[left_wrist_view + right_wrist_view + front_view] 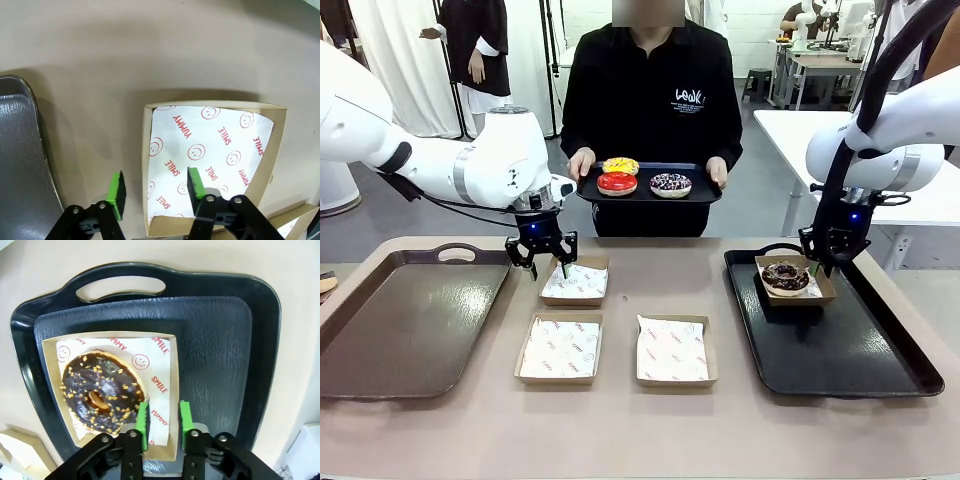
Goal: Individually package the donuts and arrange them on the tray.
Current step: Place the picked Paper togo box on the Handle tray while simultaneously picking up another Paper togo box from the table with the other hand.
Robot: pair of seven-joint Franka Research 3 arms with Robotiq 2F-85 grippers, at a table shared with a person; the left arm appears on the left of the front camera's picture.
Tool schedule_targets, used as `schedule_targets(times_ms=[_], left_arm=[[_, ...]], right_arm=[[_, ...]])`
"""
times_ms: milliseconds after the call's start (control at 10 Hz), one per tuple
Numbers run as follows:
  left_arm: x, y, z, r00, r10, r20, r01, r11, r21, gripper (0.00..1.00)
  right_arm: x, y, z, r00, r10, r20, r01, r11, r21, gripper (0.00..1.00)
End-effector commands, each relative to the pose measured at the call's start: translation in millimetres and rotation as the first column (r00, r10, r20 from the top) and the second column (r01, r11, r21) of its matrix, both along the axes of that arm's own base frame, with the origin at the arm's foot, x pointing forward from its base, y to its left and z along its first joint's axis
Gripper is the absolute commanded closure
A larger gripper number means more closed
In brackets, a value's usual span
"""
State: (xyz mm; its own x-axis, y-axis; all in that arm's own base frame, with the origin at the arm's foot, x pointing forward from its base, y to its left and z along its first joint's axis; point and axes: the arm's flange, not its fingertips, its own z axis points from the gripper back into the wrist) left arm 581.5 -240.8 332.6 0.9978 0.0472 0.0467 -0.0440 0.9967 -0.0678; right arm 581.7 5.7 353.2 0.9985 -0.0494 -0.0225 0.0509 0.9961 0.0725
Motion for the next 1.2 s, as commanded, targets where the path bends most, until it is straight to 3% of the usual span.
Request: schedule_targets(times_ms=[0, 200, 300, 900, 1000, 1100], left_arm=[[-5, -3, 3, 1.000, -0.006, 0.018, 0.005, 0.999, 0.050, 1.00], [-5, -1, 2, 1.000, -0.014, 0.011, 0.014, 0.998, 0.058, 0.95], [-4, -1, 2, 1.000, -0.017, 0.007, 0.017, 0.998, 0.061, 1.00], [-3, 0, 3, 1.000, -0.011, -0.003, 0.011, 0.998, 0.059, 1.00], [-3, 0, 5, 1.000, -0.008, 0.003, 0.008, 0.998, 0.070, 1.00], [-7, -3, 12, 0.997, -0.045, -0.060, 0.051, 0.992, 0.111, 1.00]], right_arm=[[6, 1, -1, 1.000, -0.007, -0.011, 0.007, 0.999, 0.042, 0.00], [5, 2, -1, 1.000, -0.005, -0.013, 0.006, 0.999, 0.046, 0.03], [5, 1, -1, 1.000, -0.006, -0.014, 0.007, 0.999, 0.047, 0.00], [4, 0, 0, 1.000, -0.003, -0.014, 0.003, 0.998, 0.064, 0.00], [-3, -2, 6, 1.000, 0.011, -0.009, -0.010, 0.994, 0.107, 0.00], [-16, -13, 21, 0.994, 0.097, -0.052, -0.080, 0.962, 0.262, 0.00]])
